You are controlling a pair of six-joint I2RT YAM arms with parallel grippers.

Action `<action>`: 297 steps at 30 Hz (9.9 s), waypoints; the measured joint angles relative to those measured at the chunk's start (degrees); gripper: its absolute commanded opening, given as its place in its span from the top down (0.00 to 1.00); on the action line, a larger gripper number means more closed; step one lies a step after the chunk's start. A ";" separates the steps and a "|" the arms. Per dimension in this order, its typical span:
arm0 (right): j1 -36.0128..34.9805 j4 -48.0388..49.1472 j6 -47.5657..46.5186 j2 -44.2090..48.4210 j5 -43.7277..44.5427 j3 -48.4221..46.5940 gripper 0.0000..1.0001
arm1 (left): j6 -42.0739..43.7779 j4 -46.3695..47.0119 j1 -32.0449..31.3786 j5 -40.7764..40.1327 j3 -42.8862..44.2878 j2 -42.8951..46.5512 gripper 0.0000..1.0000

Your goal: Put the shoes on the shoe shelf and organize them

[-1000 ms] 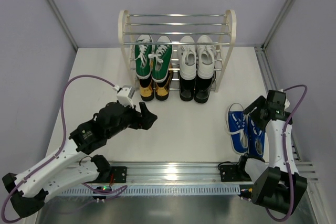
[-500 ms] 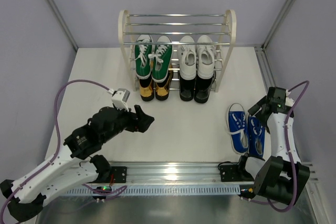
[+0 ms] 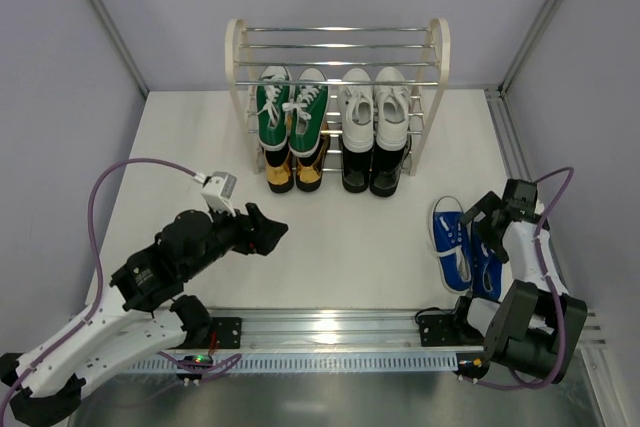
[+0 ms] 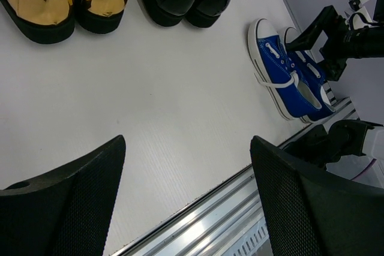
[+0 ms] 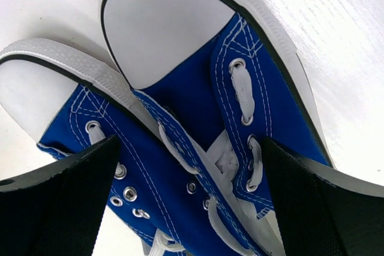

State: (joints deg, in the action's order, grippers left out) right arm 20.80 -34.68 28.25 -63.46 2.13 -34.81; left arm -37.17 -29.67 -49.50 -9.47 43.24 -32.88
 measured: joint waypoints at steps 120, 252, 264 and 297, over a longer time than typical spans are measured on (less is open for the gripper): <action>-39.41 -13.73 -4.92 14.12 -14.34 -8.22 0.96 | -1.16 -4.52 0.00 -4.72 0.57 1.22 0.20; -86.31 12.00 -4.13 -21.62 7.26 -17.00 0.24 | -2.95 -10.86 0.00 -12.81 4.39 2.40 0.24; -87.32 13.81 -3.93 -26.32 3.37 -17.64 0.71 | -2.89 -10.93 0.00 -13.09 4.39 2.14 0.24; -87.47 -1.88 -5.66 -6.86 5.22 -20.33 0.96 | -2.71 -11.91 0.00 -14.51 4.42 3.50 0.25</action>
State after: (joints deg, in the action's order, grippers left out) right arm -66.67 -36.56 22.59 -70.32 7.35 -55.13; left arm -39.88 -41.58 -49.50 -23.99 47.66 -29.39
